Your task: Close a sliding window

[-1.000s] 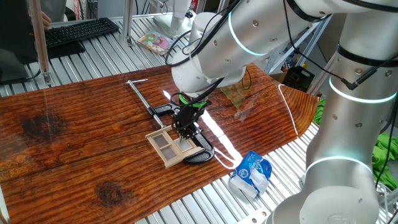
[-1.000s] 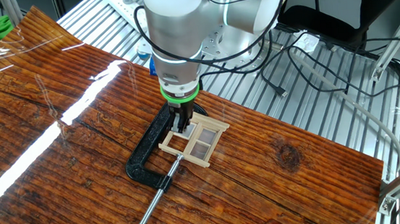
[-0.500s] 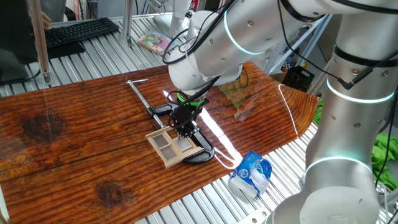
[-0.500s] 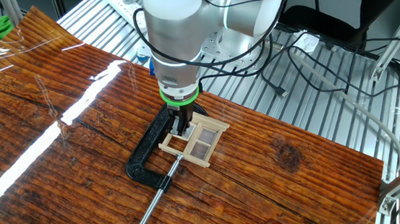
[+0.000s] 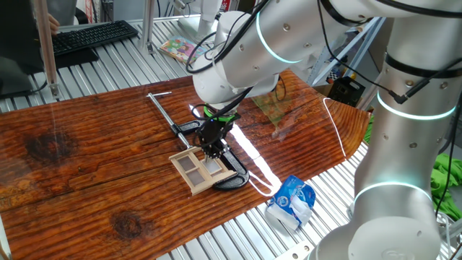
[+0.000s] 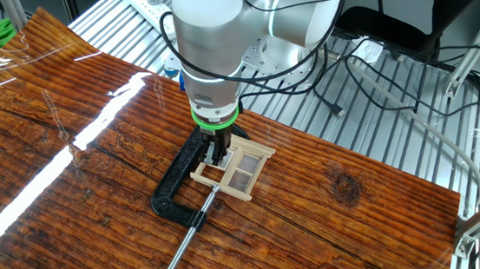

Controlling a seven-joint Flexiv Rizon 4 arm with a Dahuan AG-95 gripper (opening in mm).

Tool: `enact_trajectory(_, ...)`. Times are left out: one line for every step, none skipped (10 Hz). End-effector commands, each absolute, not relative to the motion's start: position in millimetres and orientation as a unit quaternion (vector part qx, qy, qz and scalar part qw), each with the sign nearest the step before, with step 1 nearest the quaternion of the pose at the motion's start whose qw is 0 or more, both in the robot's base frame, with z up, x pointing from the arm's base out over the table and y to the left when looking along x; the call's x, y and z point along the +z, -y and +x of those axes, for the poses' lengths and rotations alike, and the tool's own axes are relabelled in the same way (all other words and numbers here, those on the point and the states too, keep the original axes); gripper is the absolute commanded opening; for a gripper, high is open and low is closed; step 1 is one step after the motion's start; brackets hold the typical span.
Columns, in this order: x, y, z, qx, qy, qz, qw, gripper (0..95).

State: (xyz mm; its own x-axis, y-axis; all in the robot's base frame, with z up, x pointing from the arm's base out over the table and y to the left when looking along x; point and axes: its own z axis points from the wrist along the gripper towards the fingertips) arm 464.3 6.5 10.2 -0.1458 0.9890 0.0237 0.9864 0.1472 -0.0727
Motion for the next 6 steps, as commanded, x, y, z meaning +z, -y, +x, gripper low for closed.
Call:
enact_trajectory(11.3,-7.3,465.7,0.019,0.758,-0.652,0.035,0.0)
enact_trajectory(11.1,-7.5,467.3,0.019,0.757,-0.653,0.035,0.0)
enact_trajectory(9.2,-7.8,469.1,0.020,0.756,-0.653,0.033,0.0)
enact_trajectory(8.2,-8.0,469.9,0.020,0.757,-0.653,0.033,0.0)
enact_trajectory(8.3,-8.1,469.9,0.022,0.758,-0.650,0.036,0.0)
enact_trajectory(8.9,-8.5,470.4,0.022,0.758,-0.651,0.034,0.0)
